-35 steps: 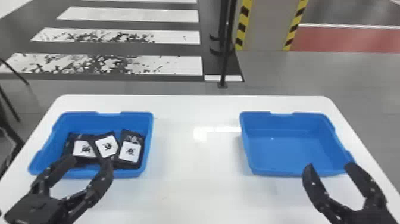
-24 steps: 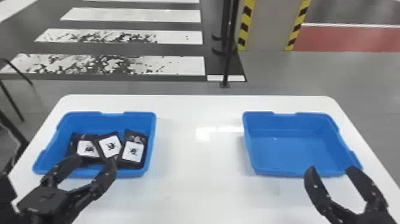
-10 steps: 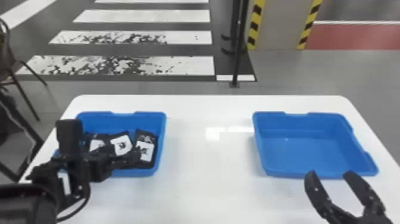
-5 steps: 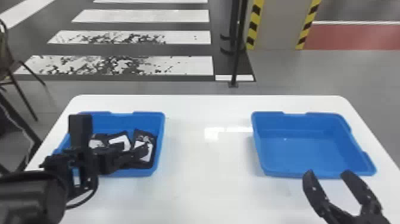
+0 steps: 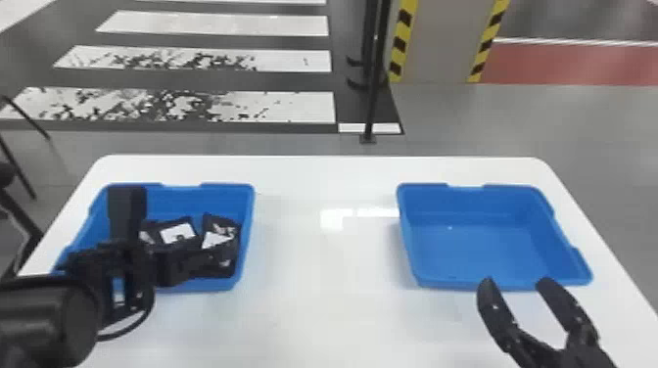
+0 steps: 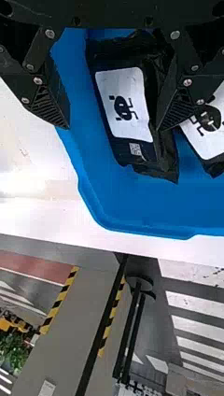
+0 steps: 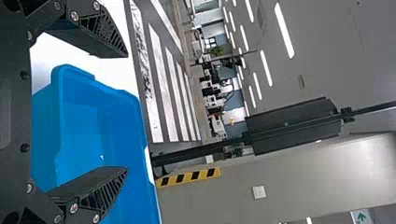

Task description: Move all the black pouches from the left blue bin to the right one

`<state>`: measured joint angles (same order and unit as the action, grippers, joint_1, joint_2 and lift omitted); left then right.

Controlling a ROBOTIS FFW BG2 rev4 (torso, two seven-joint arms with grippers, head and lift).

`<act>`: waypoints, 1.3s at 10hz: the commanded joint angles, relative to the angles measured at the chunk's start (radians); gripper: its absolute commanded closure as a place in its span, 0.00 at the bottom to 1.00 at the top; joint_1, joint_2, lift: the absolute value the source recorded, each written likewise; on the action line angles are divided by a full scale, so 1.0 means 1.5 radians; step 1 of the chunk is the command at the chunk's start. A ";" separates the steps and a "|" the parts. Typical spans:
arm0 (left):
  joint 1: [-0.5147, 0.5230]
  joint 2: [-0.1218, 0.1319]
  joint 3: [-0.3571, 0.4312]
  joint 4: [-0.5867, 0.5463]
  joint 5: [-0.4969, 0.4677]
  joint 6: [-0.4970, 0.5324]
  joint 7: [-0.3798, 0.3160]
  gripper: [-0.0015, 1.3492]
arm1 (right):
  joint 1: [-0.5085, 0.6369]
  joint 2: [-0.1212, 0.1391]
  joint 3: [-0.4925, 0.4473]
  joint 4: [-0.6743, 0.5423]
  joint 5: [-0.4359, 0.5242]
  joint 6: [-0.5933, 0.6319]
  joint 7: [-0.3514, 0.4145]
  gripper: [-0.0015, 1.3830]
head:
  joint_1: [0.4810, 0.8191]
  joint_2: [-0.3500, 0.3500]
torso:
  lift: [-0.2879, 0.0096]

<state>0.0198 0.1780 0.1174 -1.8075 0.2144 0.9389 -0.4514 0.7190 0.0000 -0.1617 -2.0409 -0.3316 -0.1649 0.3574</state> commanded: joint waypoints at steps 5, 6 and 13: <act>-0.021 -0.001 -0.005 0.020 -0.041 0.069 0.000 0.86 | 0.000 0.001 0.000 0.003 -0.006 0.000 0.000 0.13 | 0.63 0.45 | 0.50; -0.013 -0.001 -0.005 0.018 -0.050 0.045 -0.003 0.87 | 0.000 0.001 0.000 0.003 -0.008 0.000 0.000 0.13 | 0.63 0.46 | 0.50; 0.136 0.008 0.003 -0.299 0.006 0.055 -0.037 0.87 | -0.021 0.001 0.035 -0.026 -0.054 0.030 0.026 0.13 | 0.63 0.44 | 0.50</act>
<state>0.2004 0.1900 0.1292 -2.2261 0.2042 1.0287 -0.5048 0.6997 0.0000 -0.1221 -2.0783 -0.3886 -0.1435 0.3914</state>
